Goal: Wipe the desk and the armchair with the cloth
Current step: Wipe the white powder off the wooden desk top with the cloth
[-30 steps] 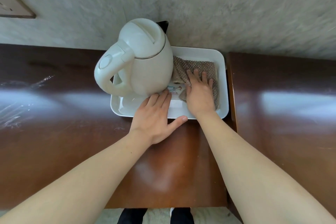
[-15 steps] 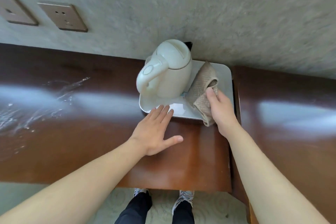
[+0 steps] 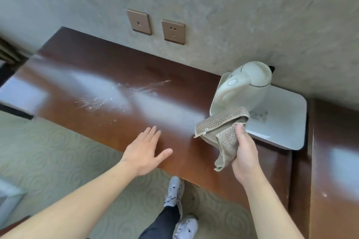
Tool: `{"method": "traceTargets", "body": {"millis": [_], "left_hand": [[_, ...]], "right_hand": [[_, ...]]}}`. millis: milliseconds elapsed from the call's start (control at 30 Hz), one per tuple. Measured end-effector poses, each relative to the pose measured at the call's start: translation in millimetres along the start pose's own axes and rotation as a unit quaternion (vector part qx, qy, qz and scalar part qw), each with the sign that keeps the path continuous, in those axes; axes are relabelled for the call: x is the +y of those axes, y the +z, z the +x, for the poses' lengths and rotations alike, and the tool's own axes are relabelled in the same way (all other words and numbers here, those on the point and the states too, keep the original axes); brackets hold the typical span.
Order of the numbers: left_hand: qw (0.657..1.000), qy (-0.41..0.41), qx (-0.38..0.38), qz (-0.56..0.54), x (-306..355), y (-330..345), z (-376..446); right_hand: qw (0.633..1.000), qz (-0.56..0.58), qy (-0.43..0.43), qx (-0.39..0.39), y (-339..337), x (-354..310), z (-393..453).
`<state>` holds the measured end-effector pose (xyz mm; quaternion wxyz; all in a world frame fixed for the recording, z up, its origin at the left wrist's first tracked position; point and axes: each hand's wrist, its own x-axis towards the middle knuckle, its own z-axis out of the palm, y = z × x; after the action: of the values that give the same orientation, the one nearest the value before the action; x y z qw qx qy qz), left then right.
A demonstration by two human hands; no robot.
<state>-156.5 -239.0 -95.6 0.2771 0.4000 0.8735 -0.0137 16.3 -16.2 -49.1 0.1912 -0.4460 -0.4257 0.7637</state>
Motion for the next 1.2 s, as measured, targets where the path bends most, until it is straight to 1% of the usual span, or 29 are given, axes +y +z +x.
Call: {"method": "traceTargets", "body": {"millis": [167,300,500,633,800,900,933,1000,1033,1100,1200], "left_hand": [[0.999,-0.044,-0.004,-0.012,-37,9,-27],[0.997,-0.062,0.014,-0.039,-70,7,-31],[0.997,-0.049,0.049,-0.035,-151,-24,3],[0.998,-0.002,0.067,-0.008,-208,-58,56],[0.993,0.045,0.112,-0.014,-264,-104,129],[0.991,0.083,0.104,0.018,-288,-122,175],[0.990,0.095,0.101,0.037,-293,-124,188],[0.986,0.115,0.101,0.066,-302,-126,212],[0.984,0.124,0.103,0.075,-306,-126,223],[0.980,0.143,0.110,0.084,-313,-127,242],[0.974,0.166,0.111,0.105,-317,-125,263]], "right_hand": [[0.999,-0.004,0.014,-0.050,35,20,-8],[0.999,-0.016,0.018,-0.043,63,28,-7],[0.999,-0.002,0.011,0.045,150,41,10],[0.993,0.010,-0.002,0.115,197,60,31],[0.977,-0.001,-0.018,0.211,230,72,64],[0.958,-0.061,-0.051,0.277,242,70,88],[0.944,-0.097,-0.077,0.307,245,69,97],[0.899,-0.179,-0.135,0.377,251,64,114],[0.879,-0.202,-0.159,0.402,253,60,122],[0.854,-0.243,-0.196,0.416,253,52,139],[0.819,-0.345,-0.246,0.386,245,47,157]]}}
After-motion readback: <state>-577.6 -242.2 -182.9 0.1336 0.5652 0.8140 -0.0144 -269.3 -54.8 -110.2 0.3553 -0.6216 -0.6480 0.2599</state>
